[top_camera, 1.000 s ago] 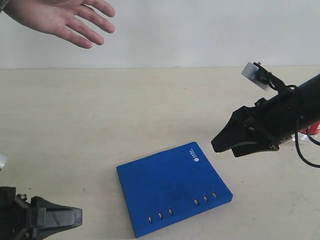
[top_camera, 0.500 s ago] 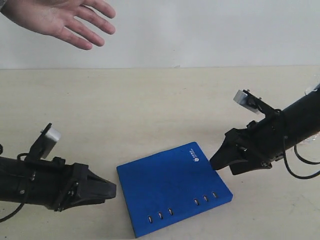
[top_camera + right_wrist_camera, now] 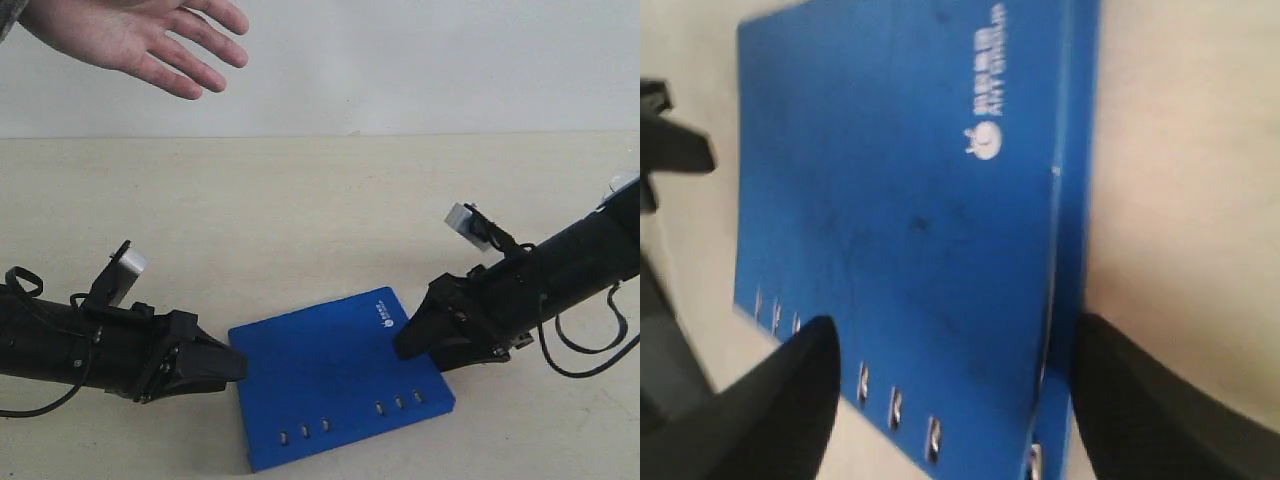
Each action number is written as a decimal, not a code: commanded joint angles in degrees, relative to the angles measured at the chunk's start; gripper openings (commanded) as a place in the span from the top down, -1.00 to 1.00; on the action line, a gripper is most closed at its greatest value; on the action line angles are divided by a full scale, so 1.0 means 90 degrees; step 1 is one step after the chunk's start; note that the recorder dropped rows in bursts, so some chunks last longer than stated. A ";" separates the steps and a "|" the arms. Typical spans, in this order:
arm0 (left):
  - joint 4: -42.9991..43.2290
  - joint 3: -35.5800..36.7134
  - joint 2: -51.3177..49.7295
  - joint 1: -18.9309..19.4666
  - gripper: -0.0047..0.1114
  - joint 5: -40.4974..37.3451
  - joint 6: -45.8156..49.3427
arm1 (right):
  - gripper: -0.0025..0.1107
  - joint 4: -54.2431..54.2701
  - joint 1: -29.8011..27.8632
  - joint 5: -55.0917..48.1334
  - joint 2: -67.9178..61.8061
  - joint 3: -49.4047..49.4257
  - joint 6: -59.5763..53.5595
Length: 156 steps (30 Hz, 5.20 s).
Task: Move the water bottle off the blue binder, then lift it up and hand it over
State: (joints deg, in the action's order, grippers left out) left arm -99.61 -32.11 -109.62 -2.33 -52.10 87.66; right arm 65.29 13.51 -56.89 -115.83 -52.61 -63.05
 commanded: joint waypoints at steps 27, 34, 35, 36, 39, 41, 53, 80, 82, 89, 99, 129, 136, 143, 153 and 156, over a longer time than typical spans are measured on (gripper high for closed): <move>-0.0038 -0.0022 0.0004 -0.0026 0.22 -0.0511 0.0479 | 0.49 0.1724 0.0790 -0.1453 0.0018 -0.0016 -0.1412; -0.0038 -0.0022 0.0004 -0.0026 0.22 -0.1207 0.0542 | 0.40 0.2145 0.1233 -0.1453 0.0018 -0.0016 -0.1683; -0.0038 -0.0022 0.0004 -0.0026 0.22 -0.1336 0.0574 | 0.40 0.2207 0.1370 -0.1453 0.0018 -0.0016 -0.1790; -0.0038 -0.0022 0.0004 -0.0026 0.22 -0.1451 0.0625 | 0.41 0.2281 0.1495 -0.1453 0.0018 -0.0016 -0.1977; -0.0038 -0.0022 0.0004 -0.0026 0.22 -0.1518 0.0645 | 0.41 0.2484 0.1747 -0.1453 0.0018 -0.0016 -0.2191; -0.0038 -0.0022 0.0004 -0.0026 0.22 -0.1519 0.0645 | 0.41 0.2601 0.1800 -0.1453 0.0018 -0.0016 -0.2205; -0.0038 -0.0022 0.0004 -0.0026 0.22 -0.1541 0.0645 | 0.96 0.2654 0.1731 0.0054 0.0018 -0.0016 -0.2182; -0.0038 -0.0366 0.0004 -0.0039 -0.35 -0.0347 0.0542 | 0.96 0.1842 -0.0613 -0.1453 0.0799 -0.0005 -0.0126; -0.0038 -0.0466 0.0004 -0.0039 -0.35 -0.0347 0.0526 | 0.96 0.2119 -0.0613 -0.1453 0.0799 -0.0005 -0.0100; -0.0038 -0.1112 -0.0402 -0.0065 -0.35 -0.0443 0.0034 | 0.96 0.2142 -0.0174 -0.1453 0.0810 -0.0005 0.0407; -0.0038 -0.1788 -0.1227 -0.0619 -0.35 -0.1534 -0.0285 | 0.96 0.2191 0.0943 -0.0779 0.0810 -0.0005 0.0496; -0.0038 -0.2753 -0.1227 -0.0631 0.76 -0.1985 -0.0465 | 0.96 0.1376 0.1740 0.0389 0.0810 -0.0005 0.1180; -0.0038 -0.2753 -0.1227 -0.0631 0.84 -0.1985 -0.0370 | 0.96 0.0714 0.1740 0.0007 0.0810 -0.0005 0.0733; -0.0038 -0.2753 -0.1227 -0.0390 0.84 -0.1985 -0.0288 | 0.62 -0.2331 0.1740 -0.0792 0.0810 -0.0005 0.1741; 0.0666 -0.2715 -0.1227 -0.0327 0.84 -0.1985 -0.0269 | 0.00 -0.3943 0.1740 -0.1151 0.0824 -0.0005 0.3061; 0.1367 -0.2715 -0.1227 -0.0327 0.84 -0.1868 -0.0328 | 0.00 -0.3963 0.1740 -0.1091 0.0902 -0.0016 0.2944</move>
State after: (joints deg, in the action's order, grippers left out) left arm -93.17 -56.45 -121.19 -4.68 -67.11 85.16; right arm 30.18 28.96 -66.69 -108.47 -52.62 -35.83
